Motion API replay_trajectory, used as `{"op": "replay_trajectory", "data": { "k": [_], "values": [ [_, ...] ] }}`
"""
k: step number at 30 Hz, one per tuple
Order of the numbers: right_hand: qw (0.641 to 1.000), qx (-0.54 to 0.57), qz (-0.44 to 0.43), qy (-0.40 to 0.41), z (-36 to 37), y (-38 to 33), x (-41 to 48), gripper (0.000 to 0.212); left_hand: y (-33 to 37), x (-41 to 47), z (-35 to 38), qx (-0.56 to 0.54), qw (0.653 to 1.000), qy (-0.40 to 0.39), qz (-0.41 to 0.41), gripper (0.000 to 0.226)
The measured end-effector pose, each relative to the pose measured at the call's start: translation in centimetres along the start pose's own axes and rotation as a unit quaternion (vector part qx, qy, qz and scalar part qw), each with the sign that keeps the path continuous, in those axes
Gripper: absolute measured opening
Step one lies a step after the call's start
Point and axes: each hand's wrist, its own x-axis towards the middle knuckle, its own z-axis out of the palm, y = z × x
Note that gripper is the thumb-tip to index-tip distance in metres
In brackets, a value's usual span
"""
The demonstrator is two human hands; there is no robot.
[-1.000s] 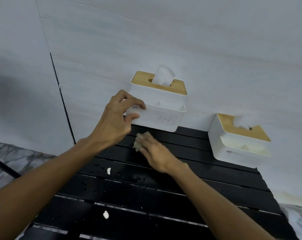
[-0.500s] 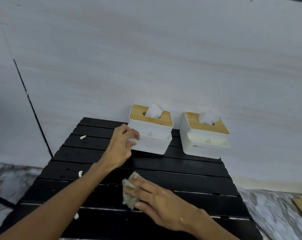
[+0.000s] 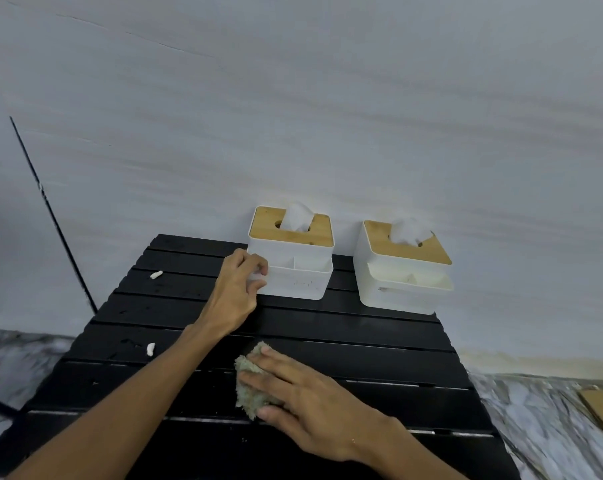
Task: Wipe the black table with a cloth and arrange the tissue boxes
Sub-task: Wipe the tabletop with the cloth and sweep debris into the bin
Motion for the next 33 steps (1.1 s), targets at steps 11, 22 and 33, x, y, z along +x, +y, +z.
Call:
{"op": "replay_trajectory", "data": {
  "k": [11, 22, 33],
  "values": [
    [0.992, -0.028, 0.117, 0.044, 1.8, -0.5, 3.0, 0.076, 0.2, -3.0, -7.5, 0.047, 0.999, 0.0, 0.008, 0.037],
    [0.961, -0.049, 0.207, 0.174, 4.6, -0.5, 15.6, 0.051, -6.0, -12.4, -14.8, 0.18, 0.965, -0.033, -0.186, 0.056],
    [0.993, -0.018, 0.073, 0.093, 3.5, 0.0, 20.9, 0.052, -5.9, -12.8, -14.1, 0.178, 0.953, -0.052, -0.239, 0.054]
  ]
}}
